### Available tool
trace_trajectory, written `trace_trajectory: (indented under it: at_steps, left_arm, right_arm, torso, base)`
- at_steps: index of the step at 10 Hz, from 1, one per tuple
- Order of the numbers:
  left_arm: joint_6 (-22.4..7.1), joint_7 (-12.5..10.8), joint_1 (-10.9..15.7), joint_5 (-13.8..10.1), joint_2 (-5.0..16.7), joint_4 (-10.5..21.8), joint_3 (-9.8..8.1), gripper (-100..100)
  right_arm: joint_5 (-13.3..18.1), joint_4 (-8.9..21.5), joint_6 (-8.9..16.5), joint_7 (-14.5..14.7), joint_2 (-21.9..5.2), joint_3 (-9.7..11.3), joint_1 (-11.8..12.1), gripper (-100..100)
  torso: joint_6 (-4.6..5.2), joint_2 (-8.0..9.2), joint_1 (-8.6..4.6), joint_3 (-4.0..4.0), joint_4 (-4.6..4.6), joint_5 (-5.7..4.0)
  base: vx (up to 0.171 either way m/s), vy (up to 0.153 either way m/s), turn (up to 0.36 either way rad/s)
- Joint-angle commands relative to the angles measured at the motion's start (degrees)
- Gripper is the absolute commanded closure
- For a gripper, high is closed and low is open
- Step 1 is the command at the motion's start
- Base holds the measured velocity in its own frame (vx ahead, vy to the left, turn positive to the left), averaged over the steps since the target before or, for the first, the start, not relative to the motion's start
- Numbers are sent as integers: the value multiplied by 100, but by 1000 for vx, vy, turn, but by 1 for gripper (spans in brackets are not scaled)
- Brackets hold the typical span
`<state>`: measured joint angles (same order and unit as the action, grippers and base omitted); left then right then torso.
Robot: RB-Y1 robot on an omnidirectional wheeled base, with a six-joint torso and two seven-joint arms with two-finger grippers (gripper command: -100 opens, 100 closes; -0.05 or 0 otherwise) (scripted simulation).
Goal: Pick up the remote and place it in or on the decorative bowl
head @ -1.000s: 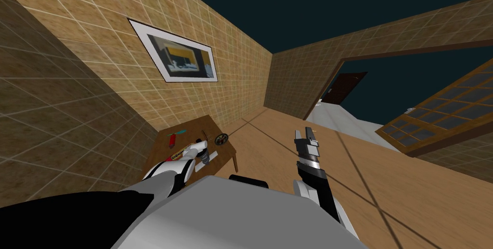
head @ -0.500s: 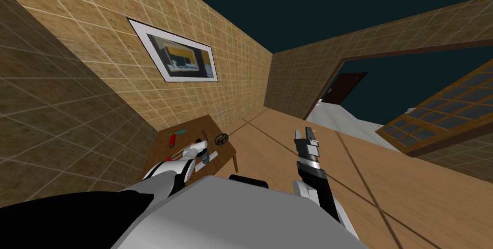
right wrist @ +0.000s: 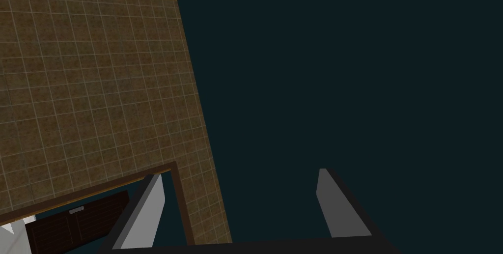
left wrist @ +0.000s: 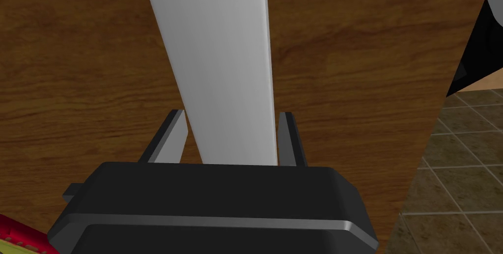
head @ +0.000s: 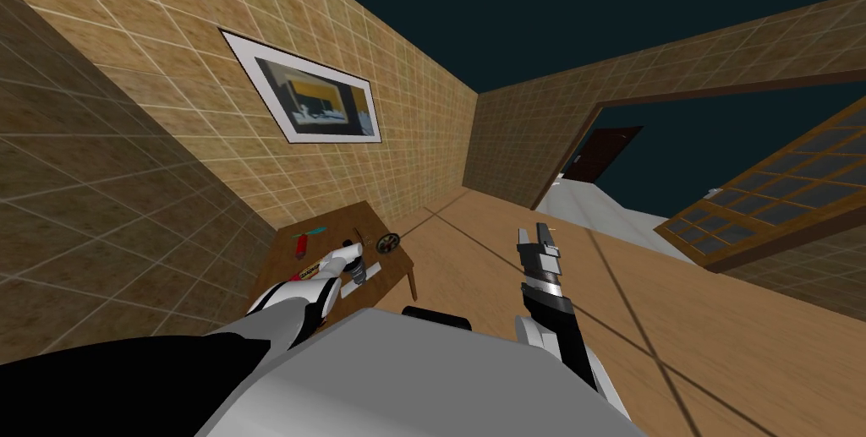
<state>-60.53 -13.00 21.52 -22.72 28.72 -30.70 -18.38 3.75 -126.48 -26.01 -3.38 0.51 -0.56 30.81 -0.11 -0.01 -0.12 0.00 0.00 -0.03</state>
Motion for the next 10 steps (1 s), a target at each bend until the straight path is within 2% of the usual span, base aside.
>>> trace_trajectory:
  at_steps: [1, 2, 3, 4, 5, 7, 9, 10]
  left_arm:
    - [0, 0, 0, 0, 0, 0, 0, 100]
    - [-28, -10, -9, 2, -2, -27, 1, 0]
    - [-48, -49, 198, 13, 162, -134, -49, 100]
    - [-48, -49, 198, 13, 162, -134, -49, 100]
    - [-65, -85, 334, 38, 272, -193, -82, 100]
    - [-88, -122, 442, 70, 370, -231, -112, 100]
    - [-221, -247, 578, 170, 591, -271, -197, 100]
    - [-221, -247, 578, 170, 591, -271, -197, 100]
  right_arm:
    - [0, 0, 0, 0, 0, 0, 0, 0]
    - [0, 0, 0, 0, 0, 0, 0, 0]
    - [0, 0, 0, 0, 0, 0, 0, 0]
    - [0, 0, 0, 0, 1, 1, -1, 0]
    - [0, 0, 0, 0, 1, 1, -1, 0]
    - [0, 0, 0, 0, 1, 1, -1, 0]
    - [0, 0, 0, 0, 1, 1, -1, 0]
    - [0, 0, 0, 0, 1, 1, -1, 0]
  torso:
    - [0, 0, 0, 0, 0, 0]
    - [-1, -4, 5, -3, -1, 1]
    - [-1, -7, 8, -4, -1, 1]
    - [2, 14, -27, 10, 9, -11]
    - [3, 28, -46, 18, 10, -12]
    - [2, 30, -52, 23, 16, -19]
    - [0, 40, -51, 29, 20, -19]
    - [-1, 34, -53, 28, 23, -24]
  base:
    - [-8, -9, 0]
    - [0, 0, 0]
    - [-87, -110, 27]
    - [-107, -137, 28]
    - [-97, -134, 22]
    - [-78, -119, 14]
    - [-80, -122, -14]
    - [2, -71, -9]
